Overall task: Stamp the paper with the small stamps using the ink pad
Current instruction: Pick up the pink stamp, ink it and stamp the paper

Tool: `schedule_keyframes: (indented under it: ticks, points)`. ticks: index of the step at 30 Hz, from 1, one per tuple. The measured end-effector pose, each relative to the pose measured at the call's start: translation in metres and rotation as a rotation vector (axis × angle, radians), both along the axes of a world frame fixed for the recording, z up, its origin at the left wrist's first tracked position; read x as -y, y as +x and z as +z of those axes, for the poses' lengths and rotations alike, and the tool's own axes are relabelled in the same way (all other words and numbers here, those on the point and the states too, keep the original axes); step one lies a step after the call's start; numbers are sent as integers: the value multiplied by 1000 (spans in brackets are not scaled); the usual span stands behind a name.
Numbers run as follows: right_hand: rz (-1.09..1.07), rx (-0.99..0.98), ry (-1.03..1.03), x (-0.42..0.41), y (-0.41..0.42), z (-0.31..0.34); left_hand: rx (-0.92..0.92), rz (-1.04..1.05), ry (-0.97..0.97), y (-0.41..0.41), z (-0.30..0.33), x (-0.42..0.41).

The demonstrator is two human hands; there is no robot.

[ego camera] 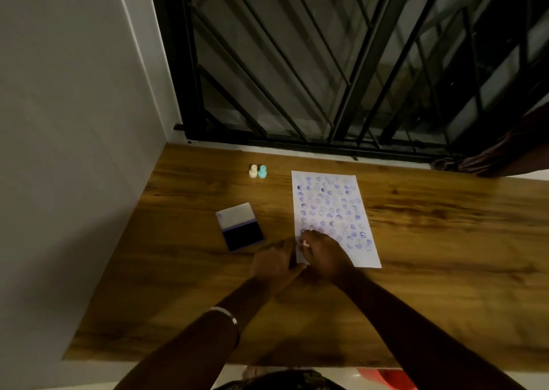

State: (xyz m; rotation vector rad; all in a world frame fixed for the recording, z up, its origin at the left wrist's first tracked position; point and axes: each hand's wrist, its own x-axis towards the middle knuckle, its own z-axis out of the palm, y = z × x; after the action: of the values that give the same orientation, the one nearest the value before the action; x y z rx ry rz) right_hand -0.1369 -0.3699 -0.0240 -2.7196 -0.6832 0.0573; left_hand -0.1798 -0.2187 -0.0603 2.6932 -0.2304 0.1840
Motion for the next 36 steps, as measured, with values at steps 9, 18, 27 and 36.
schedule_keyframes:
  ticks: [9, 18, 27, 36]
  points:
    - [53, -90, 4, 2, 12, 0, 42, 3, 53, -2, -9, 6]
    - [79, -140, 25, 5, 13, 7, 5, 27, 96, -4, -4, 7]
    - [90, -164, -25, 3, 11, 18, -90, 5, 95, -1, -1, 7]
    - [38, -40, 33, -4, 19, 31, -286, 198, -327, 6, 25, -3]
